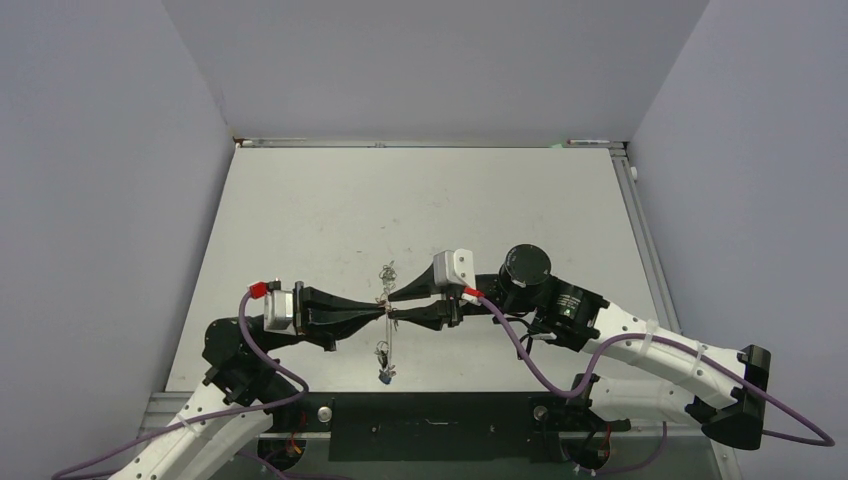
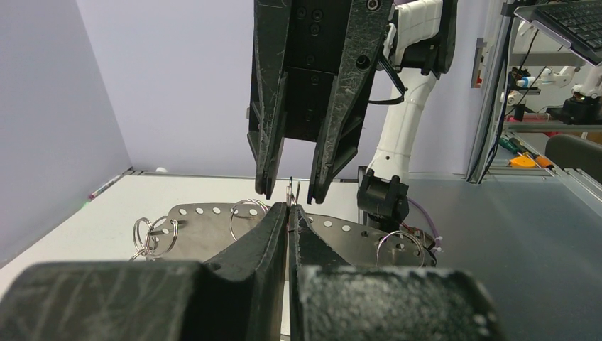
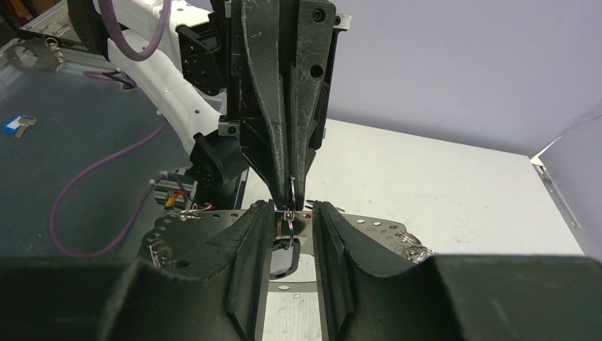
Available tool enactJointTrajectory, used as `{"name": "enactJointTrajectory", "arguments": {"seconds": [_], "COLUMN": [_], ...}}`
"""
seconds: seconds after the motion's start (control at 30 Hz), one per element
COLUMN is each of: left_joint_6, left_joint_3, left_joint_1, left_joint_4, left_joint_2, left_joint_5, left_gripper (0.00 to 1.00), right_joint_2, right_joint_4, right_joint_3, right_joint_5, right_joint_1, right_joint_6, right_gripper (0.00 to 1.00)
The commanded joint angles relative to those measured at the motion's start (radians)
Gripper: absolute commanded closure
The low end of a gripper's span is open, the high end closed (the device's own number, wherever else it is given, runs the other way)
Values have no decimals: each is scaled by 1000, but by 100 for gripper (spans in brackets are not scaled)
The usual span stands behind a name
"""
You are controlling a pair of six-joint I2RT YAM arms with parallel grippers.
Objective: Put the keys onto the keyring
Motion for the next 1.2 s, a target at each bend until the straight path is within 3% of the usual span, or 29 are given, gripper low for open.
{"name": "enactJointTrajectory", "arguments": {"seconds": [0.0,0.57,0.77,0.93,1.1,1.13,1.17], "left_joint_6": [-13,-24,-23,-22,10,41,70], "left_joint_3": [5,1,1,1,12,20,31], "left_joint_1": [11,19,21,21,22,22,22], "left_joint_4": [78,97,95,92,39,8,-35], "left_joint_2": [-12,-12,-13,-14,-11,-12,-14], "left_joint_5": [-15,-13,-10,-10,-3,-4,-6], "left_gripper": [100,100,100,100,100,96,86], "right_joint_2": [0,29,36,43,45,46,47], "right_joint_4": [60,71,84,94,72,56,35], "right_joint_3": [7,12,11,8,22,28,37], "right_joint_5": [-29,-38,-43,-49,-53,-52,-51], "right_joint_1": [-9,-14,-17,-20,-23,-24,-24], "right_joint_6": [6,11,12,9,-7,-15,-23], "right_gripper": [72,73,79,94,95,95,95]}}
